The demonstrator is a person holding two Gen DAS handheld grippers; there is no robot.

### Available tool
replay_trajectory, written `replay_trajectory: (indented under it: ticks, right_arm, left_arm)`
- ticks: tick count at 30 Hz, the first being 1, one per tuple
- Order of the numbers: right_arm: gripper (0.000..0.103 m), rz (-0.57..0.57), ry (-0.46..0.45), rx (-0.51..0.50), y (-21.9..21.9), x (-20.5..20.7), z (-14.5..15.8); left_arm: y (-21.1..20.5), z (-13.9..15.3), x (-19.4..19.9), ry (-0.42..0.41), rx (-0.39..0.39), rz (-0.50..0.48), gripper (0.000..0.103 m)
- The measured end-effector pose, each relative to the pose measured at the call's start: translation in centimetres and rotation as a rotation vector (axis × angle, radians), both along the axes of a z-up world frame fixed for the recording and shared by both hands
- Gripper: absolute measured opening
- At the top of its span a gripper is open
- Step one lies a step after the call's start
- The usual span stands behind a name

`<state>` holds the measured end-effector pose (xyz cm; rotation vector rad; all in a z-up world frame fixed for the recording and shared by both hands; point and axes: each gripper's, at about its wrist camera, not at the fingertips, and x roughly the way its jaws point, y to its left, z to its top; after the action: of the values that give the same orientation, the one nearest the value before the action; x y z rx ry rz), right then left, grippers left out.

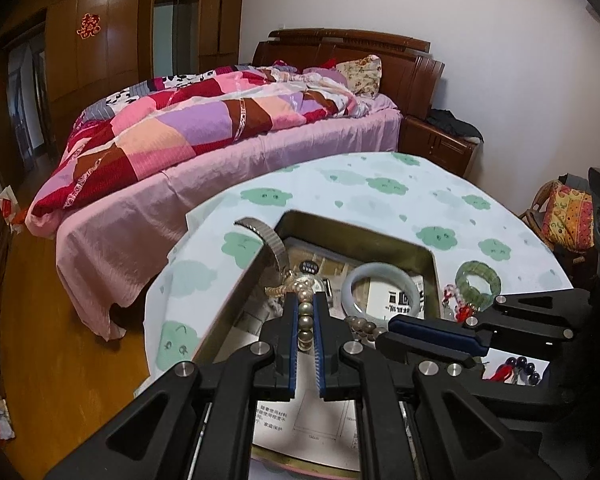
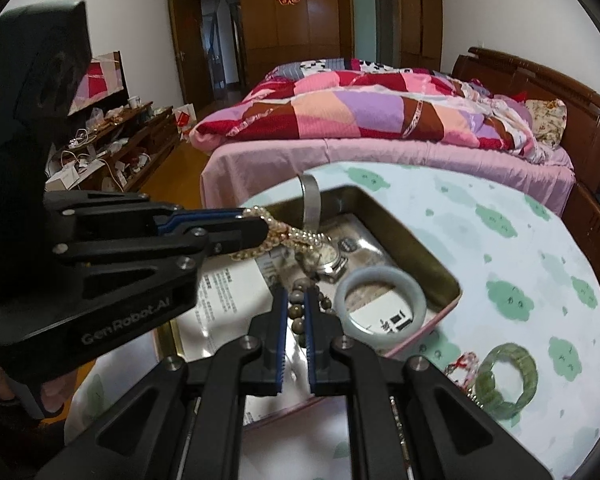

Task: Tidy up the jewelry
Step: 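Carry the pearls with the left tool while the right tool carries the bracelet over the tin, then open the left tool over the tin while the right tool releases the bracelet into it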

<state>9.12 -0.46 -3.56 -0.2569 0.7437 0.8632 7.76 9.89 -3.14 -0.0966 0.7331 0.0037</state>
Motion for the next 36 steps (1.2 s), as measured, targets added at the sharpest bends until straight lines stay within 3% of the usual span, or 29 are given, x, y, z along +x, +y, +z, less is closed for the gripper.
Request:
replay_trajectory:
  ticks: [16,17,19,20,21,22,23,24,36]
  right_arm:
    - [0.011,-0.007,0.039,-0.038,0.1,0.3,-1.6]
    - [0.013,-0.014,0.035,-0.033,0.0,0.3,-1.6]
    - [0.038,-0.026,0.036,-0.027,-0.1,0.4,-1.4]
    - [0.045,-0.030,0.033,-0.017,-0.3,0.4,-1.2]
    - [0.052,-0.036,0.023,-0.009,-0.5,0.3,-1.0]
    - [0.052,-0.041,0.014,-0.006,-0.7,0.2,-0.8]
    - [0.052,-0.045,0.012,-0.006,-0.8,0.1,-0.7]
    - [0.052,-0.051,0.012,-0.006,-1.0,0.1,-0.6]
    - [0.053,-0.145,0.012,0.014,-5.6,0.3,0.3]
  left_arm:
    - [0.2,-1.2,-0.3,0.039,0.012,0.014,0.006]
    - [0.1,-1.2,-0.2,0.043,0.014,0.013,0.007]
    - [0.2,-0.8,-0.5,0.032,0.024,0.022,0.008]
    - [0.2,-0.6,-0.7,0.027,0.026,0.024,0.014]
    - [0.3,-0.3,-0.9,0.020,0.027,0.031,0.029]
    - [0.4,-0.1,-1.1,0.012,0.030,0.039,0.039]
    - [0.5,0.2,-1.4,-0.004,0.035,0.050,0.055]
    - [0.6,0.5,-1.7,-0.024,0.039,0.059,0.063]
    - [-1.3,1.1,-2.3,-0.021,0.049,0.046,0.063]
